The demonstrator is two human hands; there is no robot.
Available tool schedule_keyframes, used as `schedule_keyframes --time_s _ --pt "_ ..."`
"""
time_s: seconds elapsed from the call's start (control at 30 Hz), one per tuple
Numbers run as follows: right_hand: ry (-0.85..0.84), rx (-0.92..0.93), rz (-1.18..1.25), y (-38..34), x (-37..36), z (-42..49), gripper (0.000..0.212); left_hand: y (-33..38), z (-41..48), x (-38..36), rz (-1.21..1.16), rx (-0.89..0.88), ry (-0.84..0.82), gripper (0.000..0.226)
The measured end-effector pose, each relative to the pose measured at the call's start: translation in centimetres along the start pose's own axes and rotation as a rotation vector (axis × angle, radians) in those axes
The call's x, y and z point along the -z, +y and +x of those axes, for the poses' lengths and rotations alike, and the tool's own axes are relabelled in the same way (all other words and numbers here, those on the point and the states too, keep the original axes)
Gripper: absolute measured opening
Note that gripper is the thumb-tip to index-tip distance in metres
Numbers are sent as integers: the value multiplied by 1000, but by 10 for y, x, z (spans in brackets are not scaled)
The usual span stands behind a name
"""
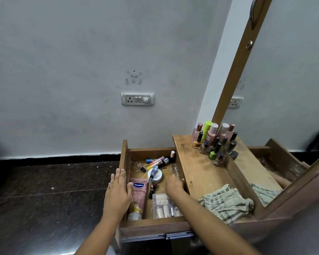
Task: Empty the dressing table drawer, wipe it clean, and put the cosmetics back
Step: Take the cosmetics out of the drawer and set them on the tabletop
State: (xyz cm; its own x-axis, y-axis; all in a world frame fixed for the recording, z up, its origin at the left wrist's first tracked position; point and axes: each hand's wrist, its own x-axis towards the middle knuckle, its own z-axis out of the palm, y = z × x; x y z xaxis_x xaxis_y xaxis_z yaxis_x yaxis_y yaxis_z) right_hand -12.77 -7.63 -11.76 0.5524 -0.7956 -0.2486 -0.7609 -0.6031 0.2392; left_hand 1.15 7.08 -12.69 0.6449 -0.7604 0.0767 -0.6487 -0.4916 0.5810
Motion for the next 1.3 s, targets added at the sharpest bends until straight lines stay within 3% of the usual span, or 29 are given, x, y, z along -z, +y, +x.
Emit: schedule_keyframes --time_s 0.17,0.27,0.4,0.57,0.67,0.93,1.3 --pt "-35 -63 59 -2 2 1 30 -1 1 0 -12 -1 1 61" --pt "49 -76 172 -1 11 3 27 0 1 0 -16 7 2 61" --pt "156 -84 548 2 35 -2 21 0 1 1 -32 -1 -4 61" --pt "282 88 1179 31 55 -14 17 0 0 1 -36 0 -4 61" --pt "340 70 1293 65 71 -21 20 0 1 -1 -19 6 -5 60" --pt "545 -17 1161 148 95 -27 31 -4 3 -5 -10 4 -7 61" --pt "441 -196 647 172 98 -13 27 -3 3 -3 -7 6 -4 61"
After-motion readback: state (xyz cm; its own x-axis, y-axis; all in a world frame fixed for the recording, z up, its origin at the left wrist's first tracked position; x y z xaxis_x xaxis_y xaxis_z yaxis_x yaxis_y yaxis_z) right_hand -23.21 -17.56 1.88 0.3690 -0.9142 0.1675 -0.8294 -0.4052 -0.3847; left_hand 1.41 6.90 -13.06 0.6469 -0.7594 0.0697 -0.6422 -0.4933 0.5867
